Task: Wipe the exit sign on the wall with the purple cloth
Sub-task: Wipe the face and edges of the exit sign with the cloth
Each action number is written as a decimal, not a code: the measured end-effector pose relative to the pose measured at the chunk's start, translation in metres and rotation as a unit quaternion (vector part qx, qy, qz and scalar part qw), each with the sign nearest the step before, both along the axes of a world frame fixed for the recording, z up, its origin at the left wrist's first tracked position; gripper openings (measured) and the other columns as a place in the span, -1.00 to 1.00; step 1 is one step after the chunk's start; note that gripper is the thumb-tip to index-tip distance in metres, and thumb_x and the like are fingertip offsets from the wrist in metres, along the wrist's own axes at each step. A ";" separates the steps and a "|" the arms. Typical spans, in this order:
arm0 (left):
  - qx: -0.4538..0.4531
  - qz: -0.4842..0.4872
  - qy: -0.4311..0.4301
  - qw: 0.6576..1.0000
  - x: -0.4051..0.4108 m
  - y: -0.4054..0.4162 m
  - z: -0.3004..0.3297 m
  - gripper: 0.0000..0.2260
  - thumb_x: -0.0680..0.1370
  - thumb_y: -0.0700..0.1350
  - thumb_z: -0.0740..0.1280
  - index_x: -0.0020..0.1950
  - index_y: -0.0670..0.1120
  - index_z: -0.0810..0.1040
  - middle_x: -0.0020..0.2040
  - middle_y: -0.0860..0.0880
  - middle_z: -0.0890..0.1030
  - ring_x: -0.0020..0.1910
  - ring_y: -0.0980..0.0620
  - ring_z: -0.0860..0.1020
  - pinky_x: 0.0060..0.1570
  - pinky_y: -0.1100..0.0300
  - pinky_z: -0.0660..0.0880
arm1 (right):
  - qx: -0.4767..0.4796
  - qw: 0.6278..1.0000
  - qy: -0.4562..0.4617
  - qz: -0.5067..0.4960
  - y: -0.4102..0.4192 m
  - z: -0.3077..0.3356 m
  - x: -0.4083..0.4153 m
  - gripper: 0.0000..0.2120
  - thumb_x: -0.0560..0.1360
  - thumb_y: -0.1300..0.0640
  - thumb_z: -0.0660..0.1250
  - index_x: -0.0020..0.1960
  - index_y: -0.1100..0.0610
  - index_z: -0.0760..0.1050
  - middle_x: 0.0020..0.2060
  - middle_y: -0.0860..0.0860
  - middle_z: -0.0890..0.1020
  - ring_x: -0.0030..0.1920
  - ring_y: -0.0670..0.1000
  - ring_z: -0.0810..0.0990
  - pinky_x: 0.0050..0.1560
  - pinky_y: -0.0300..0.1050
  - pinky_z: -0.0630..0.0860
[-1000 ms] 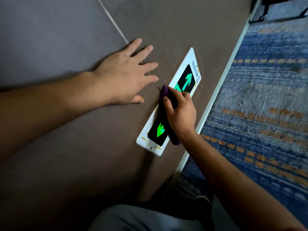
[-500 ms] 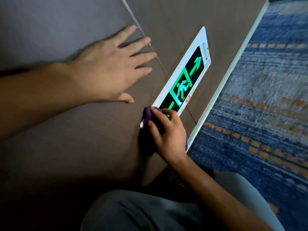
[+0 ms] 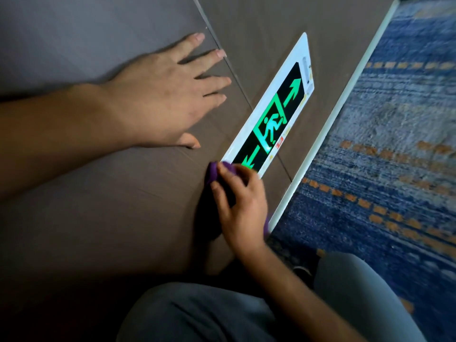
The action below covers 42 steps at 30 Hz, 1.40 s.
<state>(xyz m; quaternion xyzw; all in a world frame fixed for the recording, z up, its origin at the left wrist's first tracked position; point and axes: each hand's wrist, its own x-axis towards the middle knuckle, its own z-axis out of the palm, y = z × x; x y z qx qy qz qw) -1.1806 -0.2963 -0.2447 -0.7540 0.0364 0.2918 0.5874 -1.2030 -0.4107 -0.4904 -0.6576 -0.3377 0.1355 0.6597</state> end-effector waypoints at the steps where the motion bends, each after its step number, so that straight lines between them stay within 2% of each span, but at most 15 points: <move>1: -0.002 -0.003 0.000 1.000 -0.001 0.001 0.000 -0.12 0.44 0.47 -0.10 0.64 0.00 0.06 0.68 -0.09 0.08 0.66 -0.24 -0.05 0.59 -0.28 -0.05 | -0.001 1.000 -0.006 0.014 -0.007 -0.002 -0.012 -0.65 0.59 0.01 0.44 0.37 -0.03 0.62 0.25 0.08 0.58 0.21 0.10 0.58 0.20 -0.05 0.54; 5: -0.015 -0.007 0.009 1.000 -0.002 0.001 -0.001 -0.15 0.44 0.47 -0.09 0.64 0.06 0.08 0.68 -0.08 0.08 0.66 -0.26 -0.06 0.58 -0.30 -0.10 | -0.006 0.999 -0.024 0.028 -0.011 -0.001 -0.013 -0.66 0.58 -0.01 0.42 0.35 -0.04 0.62 0.27 0.04 0.56 0.22 0.09 0.57 0.14 0.01 0.58; 11: -0.015 -0.007 0.014 1.000 -0.001 0.002 -0.001 -0.14 0.44 0.47 -0.10 0.64 0.03 0.11 0.68 -0.07 0.11 0.66 -0.26 -0.04 0.58 -0.30 -0.06 | -0.001 1.000 -0.030 -0.008 0.003 -0.001 -0.001 -0.68 0.59 -0.08 0.37 0.33 -0.08 0.60 0.26 -0.01 0.53 0.22 0.04 0.56 0.14 -0.13 0.50; 16: -0.031 0.002 0.009 0.999 0.002 0.000 -0.007 -0.14 0.46 0.49 0.01 0.65 0.03 0.10 0.68 -0.06 0.11 0.66 -0.25 -0.06 0.58 -0.29 -0.09 | -0.028 0.998 0.061 -0.017 -0.003 -0.033 -0.019 -0.67 0.59 -0.02 0.42 0.35 -0.06 0.61 0.29 0.03 0.54 0.28 0.06 0.54 0.30 -0.22 0.42; 19: -0.044 0.011 0.012 0.999 0.003 0.000 -0.007 -0.13 0.46 0.49 0.08 0.65 0.04 0.11 0.68 -0.06 0.12 0.66 -0.24 -0.05 0.58 -0.30 -0.08 | -0.090 0.991 0.099 -0.016 -0.010 -0.052 -0.021 -0.66 0.58 0.01 0.46 0.35 -0.07 0.63 0.32 0.05 0.56 0.30 0.09 0.55 0.23 -0.12 0.47; 22: -0.051 0.018 0.015 0.998 0.004 0.000 -0.007 -0.13 0.45 0.49 0.07 0.65 0.06 0.10 0.68 -0.05 0.12 0.66 -0.24 -0.04 0.58 -0.30 -0.09 | -0.111 0.987 0.120 -0.006 -0.011 -0.053 -0.017 -0.66 0.57 0.01 0.47 0.34 -0.07 0.63 0.34 0.01 0.55 0.32 0.04 0.52 0.24 -0.09 0.50; 27: -0.056 0.019 0.010 0.998 0.003 0.001 -0.008 -0.14 0.44 0.49 0.09 0.64 0.07 0.12 0.67 -0.04 0.14 0.66 -0.23 -0.04 0.59 -0.29 -0.10 | -0.059 0.993 0.101 -0.013 -0.006 -0.019 -0.016 -0.64 0.57 0.02 0.47 0.36 -0.06 0.62 0.33 -0.01 0.55 0.33 0.01 0.52 0.27 -0.25 0.35; 31: -0.056 0.008 0.011 0.998 0.003 0.004 -0.010 -0.12 0.41 0.50 0.07 0.64 0.07 0.14 0.66 -0.05 0.17 0.66 -0.22 -0.01 0.58 -0.29 -0.09 | -0.019 0.998 0.051 -0.005 0.000 0.004 -0.013 -0.63 0.57 0.00 0.45 0.37 -0.07 0.60 0.34 0.00 0.55 0.32 0.01 0.52 0.27 -0.25 0.37; 34: -0.056 0.011 0.012 0.998 0.003 0.005 -0.010 -0.12 0.42 0.51 0.09 0.63 0.09 0.12 0.67 -0.05 0.16 0.66 -0.23 -0.03 0.58 -0.30 -0.08 | -0.009 0.999 0.040 0.006 -0.001 -0.006 -0.011 -0.63 0.58 0.00 0.43 0.39 -0.07 0.59 0.34 0.01 0.54 0.32 0.03 0.52 0.30 -0.22 0.40; 38: -0.066 0.024 0.012 0.997 0.005 0.002 -0.010 -0.15 0.44 0.51 0.13 0.63 0.13 0.09 0.67 -0.04 0.13 0.66 -0.23 -0.05 0.58 -0.31 -0.11 | -0.083 0.990 0.115 0.010 -0.006 -0.044 -0.006 -0.60 0.62 -0.02 0.40 0.44 -0.13 0.54 0.36 0.00 0.52 0.35 0.03 0.50 0.32 -0.14 0.42; 42: -0.071 0.024 0.015 0.997 0.005 0.001 -0.010 -0.17 0.45 0.50 0.13 0.63 0.14 0.11 0.67 -0.04 0.14 0.66 -0.24 -0.03 0.58 -0.32 -0.10 | -0.118 0.983 0.139 0.022 -0.010 -0.060 -0.007 -0.59 0.64 -0.06 0.36 0.47 -0.16 0.50 0.37 -0.03 0.50 0.37 0.00 0.49 0.31 -0.09 0.47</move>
